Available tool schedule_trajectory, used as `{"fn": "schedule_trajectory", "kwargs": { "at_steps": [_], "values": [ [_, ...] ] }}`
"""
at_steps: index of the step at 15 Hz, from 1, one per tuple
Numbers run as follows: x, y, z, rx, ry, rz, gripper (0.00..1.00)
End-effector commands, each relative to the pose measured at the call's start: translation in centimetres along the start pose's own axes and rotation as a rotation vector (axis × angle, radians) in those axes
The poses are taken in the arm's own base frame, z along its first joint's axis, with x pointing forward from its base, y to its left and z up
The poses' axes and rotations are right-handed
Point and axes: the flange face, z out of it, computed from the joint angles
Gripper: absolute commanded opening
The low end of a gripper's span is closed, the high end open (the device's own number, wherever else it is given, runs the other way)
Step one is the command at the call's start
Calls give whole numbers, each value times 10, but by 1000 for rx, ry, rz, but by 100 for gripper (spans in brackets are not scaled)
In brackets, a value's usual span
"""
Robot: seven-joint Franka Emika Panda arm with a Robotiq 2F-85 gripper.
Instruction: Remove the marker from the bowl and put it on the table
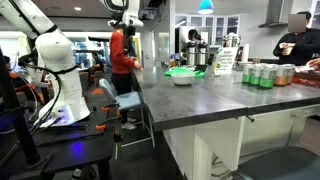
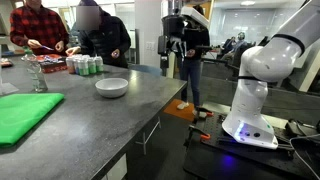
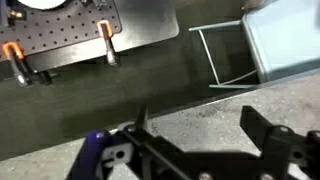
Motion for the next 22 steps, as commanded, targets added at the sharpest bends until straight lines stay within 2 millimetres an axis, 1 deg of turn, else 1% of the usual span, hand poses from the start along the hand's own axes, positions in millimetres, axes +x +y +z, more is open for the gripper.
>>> {"fn": "schedule_trajectory", "kwargs": {
  "at_steps": [1,8,11,13,16,19,20,22],
  "values": [
    [0,0,0,0,-1,0,100],
    [0,0,0,0,-1,0,100],
    [20,-7,0,-21,18,-44,100],
    [41,-15,0,-50,41,-87,100],
    [85,-26,-1,-113,97,-156,100],
    [135,-37,-2,-175,144,-250,100],
    [152,-39,-2,-197,149,-282,100],
    [179,-43,-1,-224,140,-349,100]
  ]
}}
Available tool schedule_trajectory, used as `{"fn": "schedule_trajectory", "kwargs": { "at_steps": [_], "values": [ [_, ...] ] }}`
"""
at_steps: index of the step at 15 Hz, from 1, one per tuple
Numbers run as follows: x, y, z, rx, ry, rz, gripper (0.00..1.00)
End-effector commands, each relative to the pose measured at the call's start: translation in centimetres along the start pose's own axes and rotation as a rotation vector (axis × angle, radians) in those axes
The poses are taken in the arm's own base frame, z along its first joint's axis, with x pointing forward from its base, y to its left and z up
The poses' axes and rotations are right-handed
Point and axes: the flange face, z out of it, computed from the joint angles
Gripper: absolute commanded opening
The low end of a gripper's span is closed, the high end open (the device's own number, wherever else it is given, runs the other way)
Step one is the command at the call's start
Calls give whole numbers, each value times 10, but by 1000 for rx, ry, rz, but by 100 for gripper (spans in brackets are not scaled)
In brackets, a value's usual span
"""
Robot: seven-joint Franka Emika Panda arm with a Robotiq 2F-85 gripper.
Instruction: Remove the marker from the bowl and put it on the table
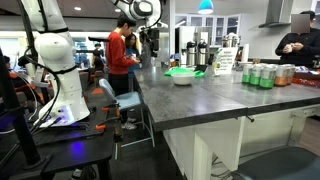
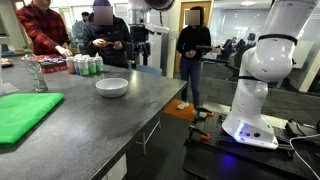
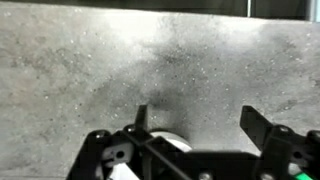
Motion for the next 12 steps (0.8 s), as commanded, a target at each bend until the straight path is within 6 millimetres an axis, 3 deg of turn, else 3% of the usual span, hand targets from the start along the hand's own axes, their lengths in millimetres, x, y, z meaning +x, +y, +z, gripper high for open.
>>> {"fn": "schedule_trajectory", "kwargs": {
  "at_steps": [1,6,12],
  "values": [
    [45,3,6,-42,-18,-126,100],
    [89,14,16,-51,-23,-364,100],
    [124,24,35,-48,-71,-676,100]
  ]
}}
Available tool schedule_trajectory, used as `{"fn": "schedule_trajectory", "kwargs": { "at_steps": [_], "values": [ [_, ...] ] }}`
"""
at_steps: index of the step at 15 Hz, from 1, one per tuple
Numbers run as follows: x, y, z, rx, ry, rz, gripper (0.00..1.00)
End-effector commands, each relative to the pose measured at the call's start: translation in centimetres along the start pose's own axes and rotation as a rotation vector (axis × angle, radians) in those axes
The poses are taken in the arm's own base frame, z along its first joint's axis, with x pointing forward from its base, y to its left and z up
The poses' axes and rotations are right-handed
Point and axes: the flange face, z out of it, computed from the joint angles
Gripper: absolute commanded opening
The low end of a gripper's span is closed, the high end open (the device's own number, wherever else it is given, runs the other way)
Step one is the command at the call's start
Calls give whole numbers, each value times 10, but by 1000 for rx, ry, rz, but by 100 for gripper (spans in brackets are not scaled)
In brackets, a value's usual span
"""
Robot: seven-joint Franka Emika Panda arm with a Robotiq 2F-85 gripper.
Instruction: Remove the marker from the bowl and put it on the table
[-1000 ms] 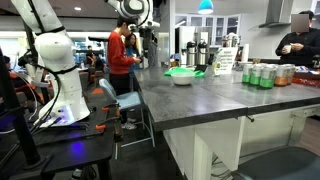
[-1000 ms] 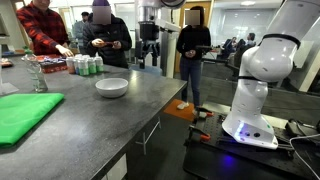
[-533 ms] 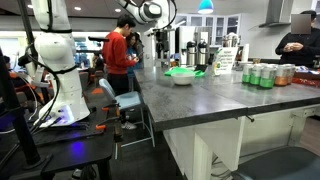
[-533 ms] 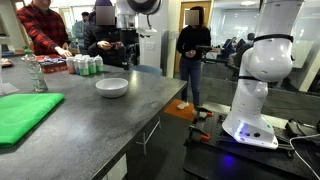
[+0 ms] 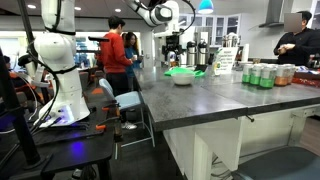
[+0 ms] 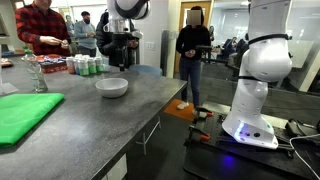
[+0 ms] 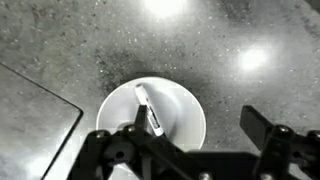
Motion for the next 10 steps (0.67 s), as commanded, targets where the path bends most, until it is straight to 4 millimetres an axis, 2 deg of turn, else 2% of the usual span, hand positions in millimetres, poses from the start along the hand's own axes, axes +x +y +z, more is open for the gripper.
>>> {"fn": "schedule_trajectory", "kwargs": {
  "at_steps": [1,10],
  "values": [
    [15,9,12,4,-61,-164,100],
    [52,19,67,-13,-112,-224,100]
  ]
}}
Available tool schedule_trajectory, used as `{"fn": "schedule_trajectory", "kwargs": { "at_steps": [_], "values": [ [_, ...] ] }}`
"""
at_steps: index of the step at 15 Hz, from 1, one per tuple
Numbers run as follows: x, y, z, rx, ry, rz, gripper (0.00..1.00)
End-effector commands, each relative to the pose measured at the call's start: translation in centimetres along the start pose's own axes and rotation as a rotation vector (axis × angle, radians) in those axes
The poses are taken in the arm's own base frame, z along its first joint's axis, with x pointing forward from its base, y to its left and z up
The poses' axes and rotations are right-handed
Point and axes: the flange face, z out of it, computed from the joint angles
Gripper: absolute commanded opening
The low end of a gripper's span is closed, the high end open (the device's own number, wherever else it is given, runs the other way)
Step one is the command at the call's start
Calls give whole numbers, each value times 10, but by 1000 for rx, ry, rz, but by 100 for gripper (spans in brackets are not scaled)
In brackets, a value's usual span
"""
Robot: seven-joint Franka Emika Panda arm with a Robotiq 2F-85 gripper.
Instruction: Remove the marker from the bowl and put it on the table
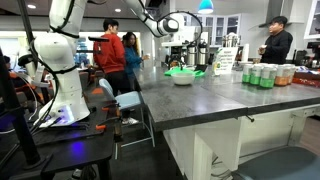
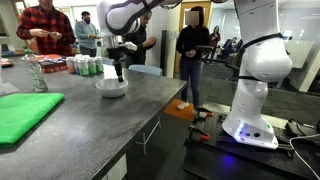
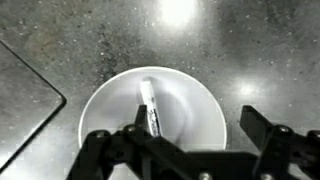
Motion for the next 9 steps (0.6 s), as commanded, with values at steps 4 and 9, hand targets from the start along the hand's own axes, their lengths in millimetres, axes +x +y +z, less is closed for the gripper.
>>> {"fn": "schedule_trajectory", "kwargs": {
  "at_steps": [4,9],
  "values": [
    [34,18,18,16,-33,-40,100],
    [44,19,43,48,-74,-49,100]
  ]
}}
